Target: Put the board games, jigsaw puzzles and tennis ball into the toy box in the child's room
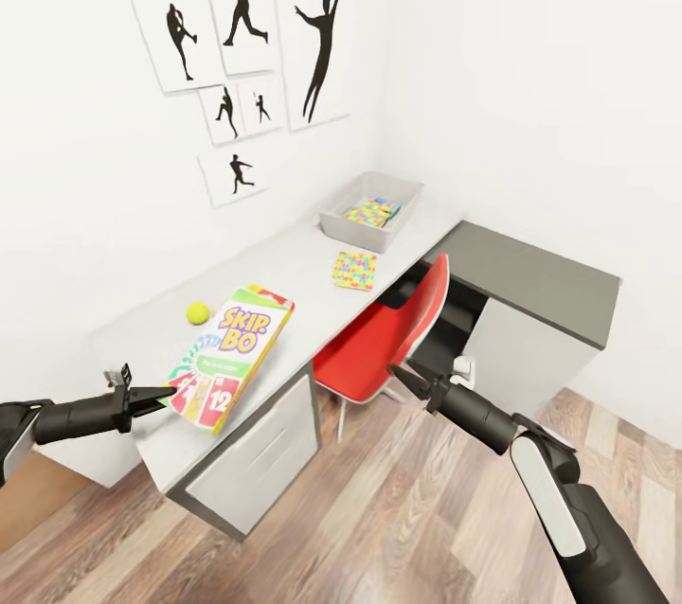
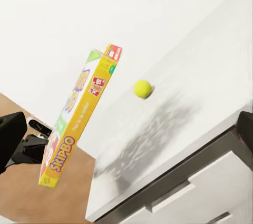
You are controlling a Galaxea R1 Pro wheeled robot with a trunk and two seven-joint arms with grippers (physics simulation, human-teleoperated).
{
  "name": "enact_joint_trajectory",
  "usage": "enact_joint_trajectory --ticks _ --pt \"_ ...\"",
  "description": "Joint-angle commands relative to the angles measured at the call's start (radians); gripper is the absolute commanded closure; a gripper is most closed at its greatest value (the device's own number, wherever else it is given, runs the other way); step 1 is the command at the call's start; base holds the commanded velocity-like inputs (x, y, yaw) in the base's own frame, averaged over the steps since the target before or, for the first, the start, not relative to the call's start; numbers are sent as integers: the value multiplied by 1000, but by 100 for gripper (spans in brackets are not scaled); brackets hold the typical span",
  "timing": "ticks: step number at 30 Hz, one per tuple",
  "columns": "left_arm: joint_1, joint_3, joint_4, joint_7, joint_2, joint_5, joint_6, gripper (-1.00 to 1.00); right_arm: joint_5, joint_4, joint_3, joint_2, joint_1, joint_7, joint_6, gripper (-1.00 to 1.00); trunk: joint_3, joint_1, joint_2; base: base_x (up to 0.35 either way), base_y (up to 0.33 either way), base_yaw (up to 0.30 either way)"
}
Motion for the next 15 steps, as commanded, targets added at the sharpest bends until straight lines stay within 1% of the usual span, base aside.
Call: enact_joint_trajectory --ticks 1,12,15 --pt "0 0 -1 -4 0 2 9 100 -10 0 1 -1 -1 -2 8 -100 0 1 -2 0 0 -198" --pt "0 2 -1 -4 2 3 6 100 -9 -1 1 -1 0 -2 8 -100 14 1 -2 0 0 -196" --pt "0 2 -1 -4 2 3 3 100 -9 -1 1 -1 0 -2 7 -100 18 1 -2 0 0 -110"
